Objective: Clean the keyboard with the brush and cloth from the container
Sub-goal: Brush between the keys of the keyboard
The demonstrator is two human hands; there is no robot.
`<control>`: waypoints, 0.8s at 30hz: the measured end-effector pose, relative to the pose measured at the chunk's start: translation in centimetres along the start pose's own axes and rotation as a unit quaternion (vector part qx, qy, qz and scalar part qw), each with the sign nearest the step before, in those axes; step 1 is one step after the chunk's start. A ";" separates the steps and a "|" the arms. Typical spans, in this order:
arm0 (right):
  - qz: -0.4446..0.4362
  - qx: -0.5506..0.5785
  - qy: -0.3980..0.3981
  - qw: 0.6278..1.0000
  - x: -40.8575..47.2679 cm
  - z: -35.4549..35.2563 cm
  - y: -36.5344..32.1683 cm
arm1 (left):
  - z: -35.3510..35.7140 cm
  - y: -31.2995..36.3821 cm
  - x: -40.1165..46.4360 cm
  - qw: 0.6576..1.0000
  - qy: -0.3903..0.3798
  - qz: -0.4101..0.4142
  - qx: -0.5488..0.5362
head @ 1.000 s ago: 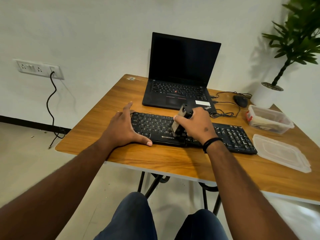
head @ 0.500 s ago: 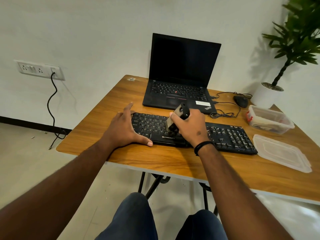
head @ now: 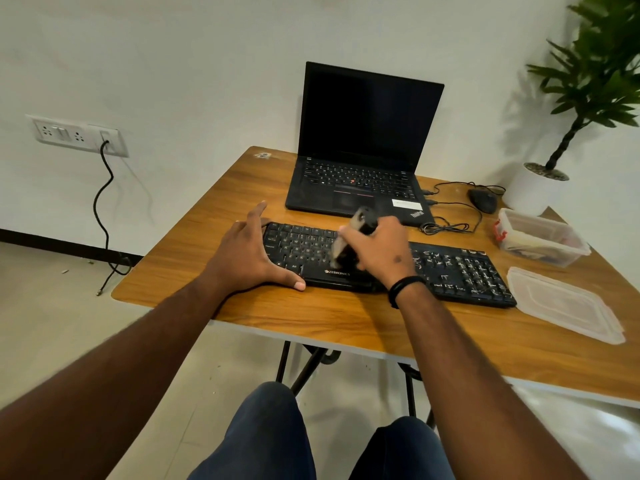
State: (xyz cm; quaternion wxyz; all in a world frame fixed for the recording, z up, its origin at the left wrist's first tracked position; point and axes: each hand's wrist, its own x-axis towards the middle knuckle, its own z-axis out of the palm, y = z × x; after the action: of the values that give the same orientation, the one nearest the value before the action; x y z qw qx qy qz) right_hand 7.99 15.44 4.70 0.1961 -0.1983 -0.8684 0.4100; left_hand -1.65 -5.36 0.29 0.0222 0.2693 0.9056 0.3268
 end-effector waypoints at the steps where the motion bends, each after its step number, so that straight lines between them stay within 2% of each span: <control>1: 0.030 -0.001 0.014 0.999 0.3 -0.7 0.4 | 0.0 0.0 0.0 1.000 0.000 0.001 -0.001; 5: 0.088 0.037 0.051 0.994 0.3 -2.0 0.8 | -0.1 -0.1 0.1 1.000 -0.003 -0.002 -0.008; 9: 0.052 0.090 0.023 0.994 -1.0 2.1 -1.4 | 0.0 -0.2 0.1 1.000 0.000 -0.005 -0.008; 12: 0.029 0.079 0.003 0.996 -1.2 3.5 -2.5 | 0.1 -0.3 0.0 1.000 0.004 -0.008 -0.010; 14: 0.051 0.070 0.001 0.996 -0.6 2.2 -1.8 | 0.1 -0.4 0.0 1.000 0.005 -0.008 -0.011; 18: 0.113 0.028 0.047 0.992 0.3 -2.1 1.1 | 0.0 -0.3 0.1 1.000 0.004 -0.002 -0.013; 21: 0.114 0.017 0.075 0.991 0.4 -2.6 1.3 | 0.1 -0.3 0.2 1.000 0.001 0.000 -0.011; 24: 0.087 0.048 0.038 0.994 0.2 0.0 -0.4 | 0.1 -0.4 0.1 1.000 -0.002 -0.003 -0.014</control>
State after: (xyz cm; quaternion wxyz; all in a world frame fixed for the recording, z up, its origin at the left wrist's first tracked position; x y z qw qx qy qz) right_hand 7.76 15.34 5.05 0.2021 -0.2785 -0.8190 0.4592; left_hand -1.91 -5.43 -0.01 0.0292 0.2668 0.9019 0.3384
